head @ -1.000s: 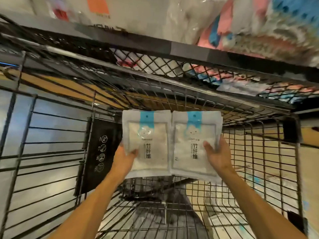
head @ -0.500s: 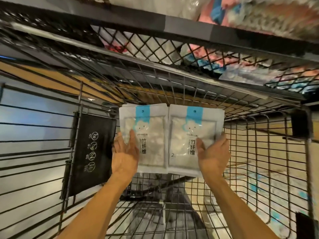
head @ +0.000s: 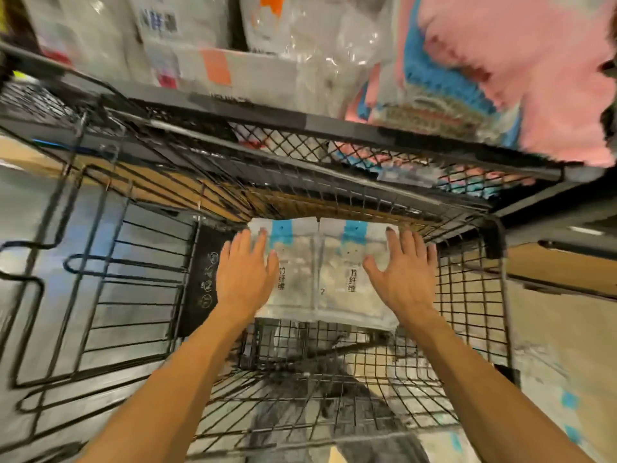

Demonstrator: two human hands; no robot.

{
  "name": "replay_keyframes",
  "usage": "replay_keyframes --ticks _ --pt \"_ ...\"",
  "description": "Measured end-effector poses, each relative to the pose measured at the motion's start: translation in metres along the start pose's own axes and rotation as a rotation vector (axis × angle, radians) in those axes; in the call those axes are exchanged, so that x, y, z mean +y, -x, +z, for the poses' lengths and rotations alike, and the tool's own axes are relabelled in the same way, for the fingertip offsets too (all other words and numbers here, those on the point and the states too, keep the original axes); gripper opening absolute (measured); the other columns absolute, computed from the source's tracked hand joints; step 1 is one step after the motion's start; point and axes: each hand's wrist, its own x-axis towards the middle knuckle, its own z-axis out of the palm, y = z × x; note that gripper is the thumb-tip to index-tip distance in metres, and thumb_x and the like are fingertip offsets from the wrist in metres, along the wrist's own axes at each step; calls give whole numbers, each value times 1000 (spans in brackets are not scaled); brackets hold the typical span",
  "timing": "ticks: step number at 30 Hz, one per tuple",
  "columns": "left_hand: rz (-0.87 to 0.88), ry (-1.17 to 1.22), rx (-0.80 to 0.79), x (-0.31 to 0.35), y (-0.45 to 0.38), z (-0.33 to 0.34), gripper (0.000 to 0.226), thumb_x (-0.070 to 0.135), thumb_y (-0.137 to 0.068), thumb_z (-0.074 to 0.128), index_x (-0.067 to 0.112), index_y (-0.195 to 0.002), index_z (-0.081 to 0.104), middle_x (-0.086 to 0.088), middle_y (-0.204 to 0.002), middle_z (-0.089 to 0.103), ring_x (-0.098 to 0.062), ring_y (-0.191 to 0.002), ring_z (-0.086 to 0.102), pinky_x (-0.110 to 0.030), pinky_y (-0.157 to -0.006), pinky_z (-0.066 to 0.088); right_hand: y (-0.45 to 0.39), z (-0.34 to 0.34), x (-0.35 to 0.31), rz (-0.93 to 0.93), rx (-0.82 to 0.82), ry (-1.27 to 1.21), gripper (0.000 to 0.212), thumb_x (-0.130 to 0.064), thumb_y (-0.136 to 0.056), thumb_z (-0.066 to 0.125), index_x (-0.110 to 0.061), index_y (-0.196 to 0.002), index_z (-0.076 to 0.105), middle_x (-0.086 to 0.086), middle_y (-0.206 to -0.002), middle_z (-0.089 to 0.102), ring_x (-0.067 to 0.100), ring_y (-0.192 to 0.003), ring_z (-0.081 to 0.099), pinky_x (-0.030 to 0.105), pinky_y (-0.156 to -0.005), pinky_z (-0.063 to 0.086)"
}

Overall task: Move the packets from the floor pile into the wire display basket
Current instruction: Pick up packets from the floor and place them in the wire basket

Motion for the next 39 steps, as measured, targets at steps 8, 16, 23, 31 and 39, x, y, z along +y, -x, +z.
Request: replay_keyframes --ticks 8,16,23,31,39 --pt "35 6 189 24 28 -115 60 44 -104 43 13 -155 39 -17 -154 46 -33 -144 42 -50 -118 33 29 -110 -11 -107 145 3 71 -63 -99 43 -18 -153 45 11 -159 44 31 -150 34 54 -126 12" --pt "110 49 260 43 82 -202 64 51 -106 34 18 -161 28 -13 -165 31 -28 -153 27 -47 -125 22 79 -193 -19 -133 245 -8 71 -65 -99 43 -19 -154 44 10 -160 42 31 -151 32 53 -126 13" --pt "223 71 293 23 120 -255 66 55 -106 28 20 -162 24 -9 -167 26 -25 -155 21 -45 -125 17 141 -232 -39 -30 316 -68 75 -67 -100 36 -21 -159 36 8 -166 33 27 -155 24 50 -128 8" --pt "497 103 265 61 162 -264 71 60 -103 19 23 -163 20 -5 -168 25 -23 -156 21 -43 -126 16 244 -241 -27 207 372 -164 76 -71 -99 32 -25 -160 32 3 -168 28 23 -156 20 47 -129 5" --pt "826 101 207 164 219 -258 76 63 -98 13 23 -162 24 -3 -168 27 -22 -155 23 -44 -127 18 348 -253 61 464 508 -207 72 -67 -100 36 -25 -158 37 4 -167 30 24 -155 24 48 -128 6"
